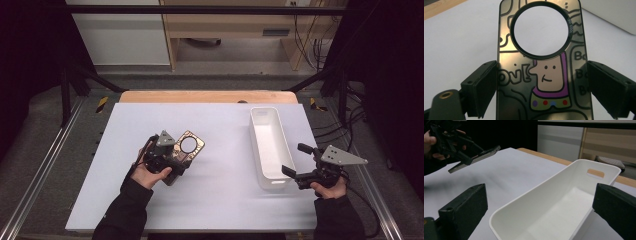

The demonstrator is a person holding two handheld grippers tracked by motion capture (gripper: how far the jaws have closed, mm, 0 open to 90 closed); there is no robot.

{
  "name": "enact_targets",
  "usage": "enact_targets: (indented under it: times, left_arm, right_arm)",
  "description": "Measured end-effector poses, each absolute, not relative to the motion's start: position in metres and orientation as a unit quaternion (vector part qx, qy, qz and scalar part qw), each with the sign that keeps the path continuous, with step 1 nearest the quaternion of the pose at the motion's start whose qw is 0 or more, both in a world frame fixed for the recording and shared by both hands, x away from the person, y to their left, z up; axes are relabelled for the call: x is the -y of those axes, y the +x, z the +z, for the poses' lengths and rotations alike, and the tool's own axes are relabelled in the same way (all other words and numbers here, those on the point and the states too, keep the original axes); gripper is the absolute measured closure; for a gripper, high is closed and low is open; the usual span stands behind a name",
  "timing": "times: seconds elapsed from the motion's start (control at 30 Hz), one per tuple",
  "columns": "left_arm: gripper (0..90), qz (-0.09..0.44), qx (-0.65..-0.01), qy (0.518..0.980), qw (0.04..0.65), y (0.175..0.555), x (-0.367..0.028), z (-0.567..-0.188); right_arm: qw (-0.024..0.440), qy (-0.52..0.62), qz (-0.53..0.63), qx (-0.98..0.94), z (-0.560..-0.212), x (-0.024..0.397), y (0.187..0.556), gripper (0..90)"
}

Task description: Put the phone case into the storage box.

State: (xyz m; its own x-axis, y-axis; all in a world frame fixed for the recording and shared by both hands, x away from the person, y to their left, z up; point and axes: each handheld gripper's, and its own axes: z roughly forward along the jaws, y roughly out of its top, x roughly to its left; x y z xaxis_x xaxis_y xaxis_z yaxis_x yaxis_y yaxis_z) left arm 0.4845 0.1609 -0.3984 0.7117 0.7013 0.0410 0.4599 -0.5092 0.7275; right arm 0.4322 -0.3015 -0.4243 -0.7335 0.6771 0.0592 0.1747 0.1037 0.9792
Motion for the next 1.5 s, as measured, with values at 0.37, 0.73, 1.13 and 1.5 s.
enact_targets:
  times: [0.37, 0.73, 1.13, 1.5]
  left_arm:
    - [11.5, 0.165, -0.319, 0.858, 0.368, 0.477, -0.154, -0.393]
    - [11.5, 0.162, -0.298, 0.863, 0.373, 0.47, -0.147, -0.39]
    - [11.5, 0.16, -0.272, 0.871, 0.377, 0.461, -0.136, -0.388]
    - [11.5, 0.152, -0.249, 0.88, 0.374, 0.455, -0.125, -0.388]
  right_arm:
    - [0.208, 0.284, 0.595, -0.722, -0.421, 0.294, 0.43, 0.5]
    - [0.205, 0.267, 0.593, -0.731, -0.416, 0.286, 0.428, 0.6]
    - [0.198, 0.24, 0.586, -0.748, -0.41, 0.271, 0.424, 0.6]
    - [0.189, 0.223, 0.577, -0.763, -0.41, 0.259, 0.423, 0.6]
